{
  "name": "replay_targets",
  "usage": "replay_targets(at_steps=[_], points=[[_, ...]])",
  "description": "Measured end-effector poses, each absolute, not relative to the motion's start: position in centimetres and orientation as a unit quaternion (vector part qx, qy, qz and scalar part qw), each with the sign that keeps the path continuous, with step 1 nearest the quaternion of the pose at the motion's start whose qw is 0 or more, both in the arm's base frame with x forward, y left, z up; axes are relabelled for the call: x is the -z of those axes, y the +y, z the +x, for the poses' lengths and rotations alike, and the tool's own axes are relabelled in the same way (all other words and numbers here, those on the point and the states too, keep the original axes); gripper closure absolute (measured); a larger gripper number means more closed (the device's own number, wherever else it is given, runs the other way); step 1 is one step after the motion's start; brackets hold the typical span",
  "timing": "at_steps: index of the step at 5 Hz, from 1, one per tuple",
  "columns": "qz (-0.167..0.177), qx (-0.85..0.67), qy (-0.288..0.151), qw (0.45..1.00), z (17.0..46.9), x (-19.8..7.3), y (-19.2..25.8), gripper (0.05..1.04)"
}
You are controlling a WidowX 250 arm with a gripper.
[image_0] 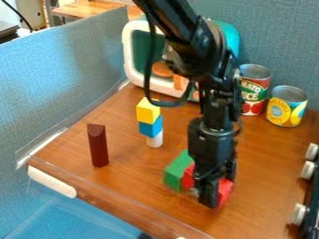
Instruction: Move the red arch to the right
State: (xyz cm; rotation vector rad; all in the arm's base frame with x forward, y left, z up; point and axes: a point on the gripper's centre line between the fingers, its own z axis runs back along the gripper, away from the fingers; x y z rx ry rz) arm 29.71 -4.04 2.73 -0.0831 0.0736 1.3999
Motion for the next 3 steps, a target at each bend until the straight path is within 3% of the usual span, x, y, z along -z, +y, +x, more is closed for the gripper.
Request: replay_targets(at_steps=[1, 2, 3], points=[[-0.021, -0.616, 0.027, 0.787, 30.1, -1.9, -3.9, 0.466], [-0.018, -0.594, 0.010, 0.804, 30.4, -1.9, -4.9, 0.466], [-0.026, -0.595, 0.020, 0.803, 30.4, -1.4, -5.3, 0.466]])
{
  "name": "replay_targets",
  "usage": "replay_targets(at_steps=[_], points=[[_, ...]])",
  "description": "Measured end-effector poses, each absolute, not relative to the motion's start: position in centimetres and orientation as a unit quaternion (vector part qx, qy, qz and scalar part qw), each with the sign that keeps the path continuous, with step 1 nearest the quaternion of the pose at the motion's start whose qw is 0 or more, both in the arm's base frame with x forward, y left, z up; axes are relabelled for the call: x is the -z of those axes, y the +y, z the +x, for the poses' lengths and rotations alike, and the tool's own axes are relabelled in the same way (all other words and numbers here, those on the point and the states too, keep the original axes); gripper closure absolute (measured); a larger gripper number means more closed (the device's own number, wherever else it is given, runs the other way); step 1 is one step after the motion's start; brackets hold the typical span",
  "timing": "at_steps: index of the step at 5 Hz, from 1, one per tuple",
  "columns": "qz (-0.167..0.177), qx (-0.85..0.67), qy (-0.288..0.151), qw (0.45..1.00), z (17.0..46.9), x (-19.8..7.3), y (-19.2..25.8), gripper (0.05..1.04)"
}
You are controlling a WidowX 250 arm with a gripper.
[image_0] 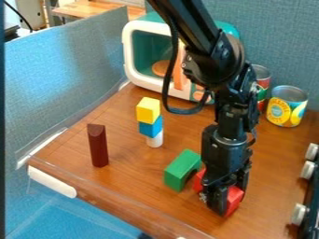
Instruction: Move the red arch to the right
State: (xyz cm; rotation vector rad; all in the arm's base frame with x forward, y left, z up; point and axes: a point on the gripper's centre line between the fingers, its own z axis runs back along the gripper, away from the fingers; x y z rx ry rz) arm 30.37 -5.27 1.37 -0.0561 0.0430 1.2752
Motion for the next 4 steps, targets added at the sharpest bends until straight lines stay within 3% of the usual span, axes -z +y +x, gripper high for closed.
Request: replay_targets(at_steps=[2, 3, 4], points=[[-0.068, -0.623, 0.047, 0.778, 30.42, -1.18, -5.06, 0.423], [-0.088, -0.610, 0.058, 0.785, 30.12, -0.84, -4.88, 0.143], [-0.072, -0.615, 0.056, 0.783, 29.93, -0.85, -4.44, 0.079]])
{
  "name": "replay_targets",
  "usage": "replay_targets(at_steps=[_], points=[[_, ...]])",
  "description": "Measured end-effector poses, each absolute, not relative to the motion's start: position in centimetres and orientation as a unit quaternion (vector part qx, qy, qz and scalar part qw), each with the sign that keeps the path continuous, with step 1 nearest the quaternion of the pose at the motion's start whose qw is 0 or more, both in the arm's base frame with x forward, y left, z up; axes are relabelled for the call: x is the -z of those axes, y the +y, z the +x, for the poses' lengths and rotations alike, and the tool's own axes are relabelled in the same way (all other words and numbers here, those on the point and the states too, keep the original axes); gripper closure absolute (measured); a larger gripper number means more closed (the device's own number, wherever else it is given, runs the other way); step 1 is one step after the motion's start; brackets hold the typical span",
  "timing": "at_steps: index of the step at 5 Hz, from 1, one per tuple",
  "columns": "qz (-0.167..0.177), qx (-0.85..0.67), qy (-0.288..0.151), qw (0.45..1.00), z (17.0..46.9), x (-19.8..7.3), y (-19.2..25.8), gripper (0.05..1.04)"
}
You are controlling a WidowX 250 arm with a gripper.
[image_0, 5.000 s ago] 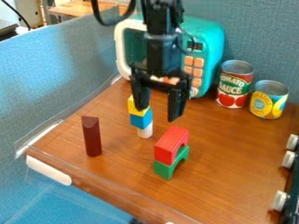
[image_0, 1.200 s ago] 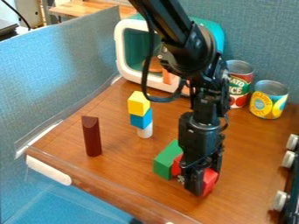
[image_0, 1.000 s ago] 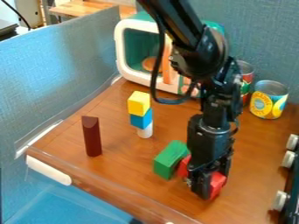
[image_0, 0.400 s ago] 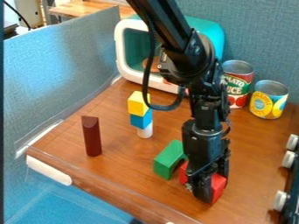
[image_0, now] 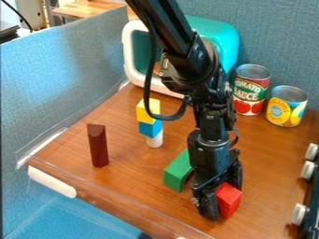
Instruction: Move the red arch to the right
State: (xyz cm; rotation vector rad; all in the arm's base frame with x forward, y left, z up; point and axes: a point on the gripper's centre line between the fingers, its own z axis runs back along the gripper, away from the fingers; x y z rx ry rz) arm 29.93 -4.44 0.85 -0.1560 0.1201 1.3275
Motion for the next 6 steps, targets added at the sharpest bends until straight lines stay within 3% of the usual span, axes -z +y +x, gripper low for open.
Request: replay_targets(at_steps=[1, 2, 3, 4, 5, 6], points=[[-0.066, -0.578, -0.004, 0.813, 30.5, -3.7, -4.0, 0.083], [-0.092, -0.566, -0.076, 0.816, 31.2, -8.1, -3.2, 0.083], [-0.089, -0.562, -0.097, 0.816, 31.8, -9.9, -1.6, 0.083], [-0.102, -0.465, -0.045, 0.878, 32.1, -9.1, 0.7, 0.083], [-0.075, -0.354, 0.009, 0.932, 31.8, -8.1, 3.5, 0.083], [-0.028, -0.236, 0.024, 0.971, 30.9, -8.2, 4.7, 0.083]])
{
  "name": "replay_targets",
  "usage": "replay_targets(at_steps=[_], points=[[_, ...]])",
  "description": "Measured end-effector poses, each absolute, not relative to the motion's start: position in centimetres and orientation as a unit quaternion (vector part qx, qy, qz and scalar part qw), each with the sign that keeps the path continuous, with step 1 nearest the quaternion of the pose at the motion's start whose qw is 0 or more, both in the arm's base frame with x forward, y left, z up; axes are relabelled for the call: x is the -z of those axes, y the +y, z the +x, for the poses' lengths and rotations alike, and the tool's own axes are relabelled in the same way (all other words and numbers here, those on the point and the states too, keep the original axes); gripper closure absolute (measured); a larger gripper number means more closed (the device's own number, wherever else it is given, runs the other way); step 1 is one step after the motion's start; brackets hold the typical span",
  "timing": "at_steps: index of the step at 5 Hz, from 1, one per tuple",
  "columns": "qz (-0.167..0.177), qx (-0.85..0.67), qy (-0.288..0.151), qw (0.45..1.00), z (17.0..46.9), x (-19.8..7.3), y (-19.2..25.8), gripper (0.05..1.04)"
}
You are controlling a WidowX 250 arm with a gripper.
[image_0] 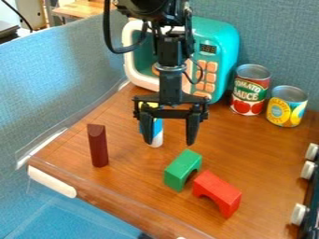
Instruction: Move the red arch to the right
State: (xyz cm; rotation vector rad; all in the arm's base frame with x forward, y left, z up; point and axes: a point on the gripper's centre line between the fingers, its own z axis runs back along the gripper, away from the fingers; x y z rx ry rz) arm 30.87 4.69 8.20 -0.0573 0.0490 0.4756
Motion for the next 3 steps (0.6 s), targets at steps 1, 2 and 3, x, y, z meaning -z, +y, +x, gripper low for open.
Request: replay_targets(at_steps=[1, 2, 3], points=[[0.002, -0.100, 0.021, 0.995, 31.1, -8.3, 3.7, 0.083], [0.002, 0.013, 0.005, 1.000, 31.7, -8.3, 2.7, 0.083], [-0.014, 0.122, -0.022, 0.992, 31.4, -9.2, 2.0, 0.083]])
